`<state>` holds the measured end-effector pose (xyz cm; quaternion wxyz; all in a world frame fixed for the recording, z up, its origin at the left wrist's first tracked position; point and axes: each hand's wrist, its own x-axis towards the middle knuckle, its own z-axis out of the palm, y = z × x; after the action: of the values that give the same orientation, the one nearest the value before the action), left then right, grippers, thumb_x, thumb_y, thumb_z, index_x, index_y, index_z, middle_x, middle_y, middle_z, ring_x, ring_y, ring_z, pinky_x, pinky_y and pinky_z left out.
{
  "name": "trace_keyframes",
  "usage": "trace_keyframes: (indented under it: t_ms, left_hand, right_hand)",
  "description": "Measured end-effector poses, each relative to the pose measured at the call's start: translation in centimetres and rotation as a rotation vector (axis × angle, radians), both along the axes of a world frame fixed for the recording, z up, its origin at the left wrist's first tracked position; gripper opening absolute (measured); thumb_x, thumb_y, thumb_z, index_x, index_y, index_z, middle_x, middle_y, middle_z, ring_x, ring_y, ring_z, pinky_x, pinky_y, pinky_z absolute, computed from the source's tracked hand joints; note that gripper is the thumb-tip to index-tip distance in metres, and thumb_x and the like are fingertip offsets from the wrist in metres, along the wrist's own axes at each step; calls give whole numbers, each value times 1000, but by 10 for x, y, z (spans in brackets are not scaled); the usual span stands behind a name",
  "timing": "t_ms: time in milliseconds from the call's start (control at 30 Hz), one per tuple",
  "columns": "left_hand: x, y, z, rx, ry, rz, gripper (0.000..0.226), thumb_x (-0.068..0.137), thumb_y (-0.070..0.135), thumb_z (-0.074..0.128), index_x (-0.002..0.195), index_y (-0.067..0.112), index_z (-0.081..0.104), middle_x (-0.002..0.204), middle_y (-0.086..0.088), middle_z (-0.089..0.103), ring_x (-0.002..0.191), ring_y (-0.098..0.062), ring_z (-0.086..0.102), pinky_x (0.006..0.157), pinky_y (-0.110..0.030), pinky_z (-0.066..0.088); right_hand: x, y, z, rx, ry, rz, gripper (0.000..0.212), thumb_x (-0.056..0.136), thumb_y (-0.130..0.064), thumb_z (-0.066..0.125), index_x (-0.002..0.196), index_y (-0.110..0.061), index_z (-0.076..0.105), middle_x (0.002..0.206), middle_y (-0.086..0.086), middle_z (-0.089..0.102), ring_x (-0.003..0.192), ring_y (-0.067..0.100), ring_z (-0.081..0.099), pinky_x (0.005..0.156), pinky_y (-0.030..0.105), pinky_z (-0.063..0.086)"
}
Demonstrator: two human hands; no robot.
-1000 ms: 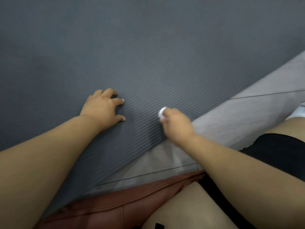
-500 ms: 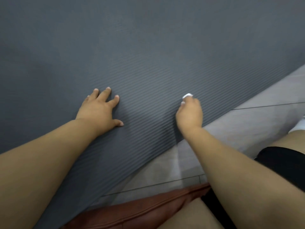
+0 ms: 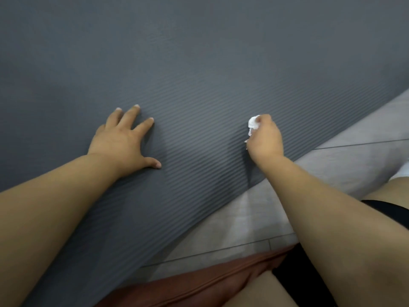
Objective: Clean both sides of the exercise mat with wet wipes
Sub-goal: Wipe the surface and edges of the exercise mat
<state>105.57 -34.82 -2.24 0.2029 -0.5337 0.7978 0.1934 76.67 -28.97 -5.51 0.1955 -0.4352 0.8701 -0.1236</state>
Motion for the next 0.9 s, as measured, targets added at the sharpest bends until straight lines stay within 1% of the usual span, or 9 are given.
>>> trace_keyframes:
  t_ms: [100, 200, 300, 367, 433, 500, 633, 800, 900]
  left_hand:
    - [-3, 0, -5, 16, -66, -3, 112, 64, 81, 54, 150, 33, 2, 158, 3, -8, 145, -28, -3, 116, -44, 14]
    - [-1, -3, -6, 0, -60, -21, 111, 62, 83, 52, 150, 34, 5, 159, 3, -4, 145, -27, 2, 115, -43, 16]
    - [5, -7, -6, -14, -34, -43, 106, 65, 81, 50, 150, 35, 8, 159, 4, -1, 145, -25, 7, 116, -41, 18]
    - [8, -9, -7, -25, -29, -74, 98, 70, 80, 46, 149, 36, 10, 159, 5, 1, 145, -25, 10, 115, -40, 20]
    - [10, -12, -8, -43, -31, -103, 90, 74, 78, 41, 149, 37, 11, 159, 6, 3, 144, -24, 14, 114, -39, 22]
    - [11, -14, -9, -56, -32, -119, 84, 78, 75, 38, 149, 38, 13, 158, 6, 5, 144, -24, 17, 112, -38, 24]
    - [9, -12, -13, -108, -65, -148, 76, 84, 70, 32, 149, 37, 11, 158, 5, 5, 143, -25, 19, 110, -38, 26]
    - [15, -13, -17, -124, -25, -143, 71, 87, 66, 31, 149, 37, 14, 158, 7, 8, 141, -24, 23, 111, -37, 25]
    - [24, -21, -18, -172, 141, -71, 61, 91, 53, 39, 145, 25, 35, 154, 3, 26, 131, -29, 39, 107, -42, 33]
  right_hand:
    - [33, -3, -4, -60, 25, -21, 26, 87, 0, 43, 111, 1, 53, 115, 20, 57, 108, 34, 52, 87, 28, 33]
    - [101, 21, -11, -72, -46, 573, 38, 87, 1, 46, 124, 5, 51, 120, 24, 56, 111, 35, 54, 94, 30, 37]
    - [129, 46, -12, -109, -84, 1054, 35, 79, -5, 55, 112, 2, 61, 88, 19, 62, 65, 32, 65, 48, 29, 48]
    - [103, 32, -15, -148, -50, 1032, 32, 79, -10, 46, 104, -5, 65, 83, 15, 62, 59, 29, 64, 43, 27, 46]
    - [59, 2, -20, -137, 92, 776, 34, 88, -7, 43, 118, -8, 59, 108, 18, 60, 91, 32, 63, 74, 34, 51]
    - [11, -24, -15, -50, 165, 438, 36, 93, -10, 42, 127, -10, 52, 126, 18, 53, 113, 33, 52, 94, 35, 40]
    - [6, -48, -7, -56, 172, 14, 35, 91, -4, 40, 123, -4, 52, 123, 23, 52, 113, 36, 49, 91, 32, 35]
    - [103, -23, -29, -239, 55, 547, 35, 86, 0, 46, 119, -1, 59, 101, 22, 61, 90, 39, 60, 81, 36, 41]
    - [118, 9, -18, -191, -63, 1019, 37, 76, -2, 55, 112, -2, 62, 82, 18, 58, 57, 35, 58, 44, 33, 45]
